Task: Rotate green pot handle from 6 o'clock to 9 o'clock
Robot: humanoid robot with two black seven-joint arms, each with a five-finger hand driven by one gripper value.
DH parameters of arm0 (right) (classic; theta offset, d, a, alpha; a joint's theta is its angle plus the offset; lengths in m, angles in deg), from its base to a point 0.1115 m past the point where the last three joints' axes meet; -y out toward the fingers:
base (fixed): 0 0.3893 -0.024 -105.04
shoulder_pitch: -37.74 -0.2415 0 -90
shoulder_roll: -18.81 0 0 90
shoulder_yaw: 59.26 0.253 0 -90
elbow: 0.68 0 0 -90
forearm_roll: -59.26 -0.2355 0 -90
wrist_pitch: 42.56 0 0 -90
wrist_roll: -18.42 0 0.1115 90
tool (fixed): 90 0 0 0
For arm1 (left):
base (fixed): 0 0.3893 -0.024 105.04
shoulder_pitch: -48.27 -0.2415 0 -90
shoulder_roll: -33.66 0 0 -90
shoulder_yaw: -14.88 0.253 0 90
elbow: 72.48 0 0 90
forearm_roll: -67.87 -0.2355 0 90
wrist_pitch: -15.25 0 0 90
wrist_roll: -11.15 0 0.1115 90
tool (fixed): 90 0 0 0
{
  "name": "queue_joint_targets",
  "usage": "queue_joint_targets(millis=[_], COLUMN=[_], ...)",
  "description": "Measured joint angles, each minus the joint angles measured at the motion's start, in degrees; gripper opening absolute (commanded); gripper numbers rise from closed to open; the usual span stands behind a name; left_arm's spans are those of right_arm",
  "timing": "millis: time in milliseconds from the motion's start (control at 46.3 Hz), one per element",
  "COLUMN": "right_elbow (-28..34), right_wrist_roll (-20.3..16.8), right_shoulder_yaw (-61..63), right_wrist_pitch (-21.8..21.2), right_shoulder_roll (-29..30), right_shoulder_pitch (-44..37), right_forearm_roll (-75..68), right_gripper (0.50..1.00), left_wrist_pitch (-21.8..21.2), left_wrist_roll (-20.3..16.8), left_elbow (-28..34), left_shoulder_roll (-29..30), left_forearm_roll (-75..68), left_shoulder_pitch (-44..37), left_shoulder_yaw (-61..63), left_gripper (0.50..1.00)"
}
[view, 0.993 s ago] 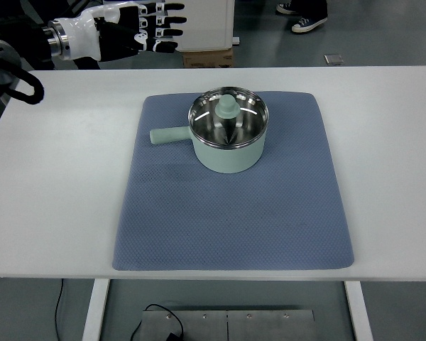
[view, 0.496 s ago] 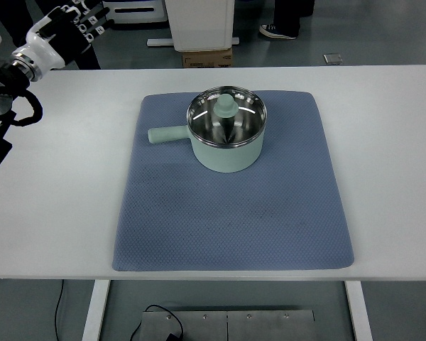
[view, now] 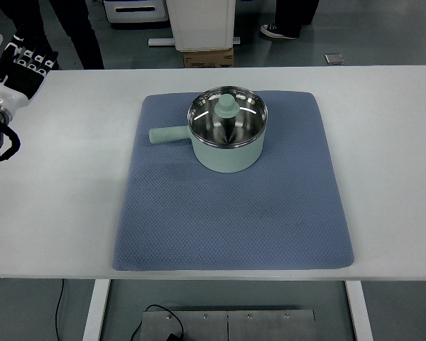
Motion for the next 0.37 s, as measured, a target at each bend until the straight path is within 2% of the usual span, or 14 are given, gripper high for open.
queue_joint_targets(millis=[367], right_elbow=[0.5], right_wrist_roll=[-0.2], right_shoulder_yaw=[0.2], right_wrist_pitch=[-0.1], right_shoulder_roll=[0.0], right_shoulder_pitch=[0.1], right_forearm_roll=[-0.5], right_gripper=[1.0], left_wrist_pitch=[-0.1], left_wrist_roll=[-0.2], left_elbow=[0.0], left_shoulder_roll=[-0.2], left_forearm_roll=[0.0], left_shoulder_pitch=[-1.3], left_shoulder_yaw=[-0.3], left_gripper=[1.0])
